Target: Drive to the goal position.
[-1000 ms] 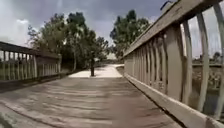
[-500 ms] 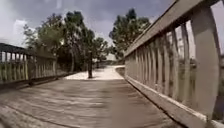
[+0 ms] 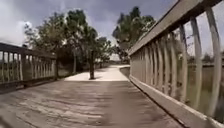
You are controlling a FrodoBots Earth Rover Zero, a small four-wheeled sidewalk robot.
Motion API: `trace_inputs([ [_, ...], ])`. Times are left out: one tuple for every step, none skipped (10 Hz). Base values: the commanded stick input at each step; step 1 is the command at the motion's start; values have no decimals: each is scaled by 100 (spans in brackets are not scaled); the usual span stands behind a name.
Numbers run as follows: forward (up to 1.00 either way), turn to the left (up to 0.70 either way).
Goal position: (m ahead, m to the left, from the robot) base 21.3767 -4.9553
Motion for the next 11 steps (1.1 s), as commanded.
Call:
trace_inputs([
  [70,0],
  [70,0],
  [70,0],
  [70,0],
  [70,0],
  [70,0],
  [70,0],
  [70,0],
  [70,0],
  [70,0],
  [70,0],
])
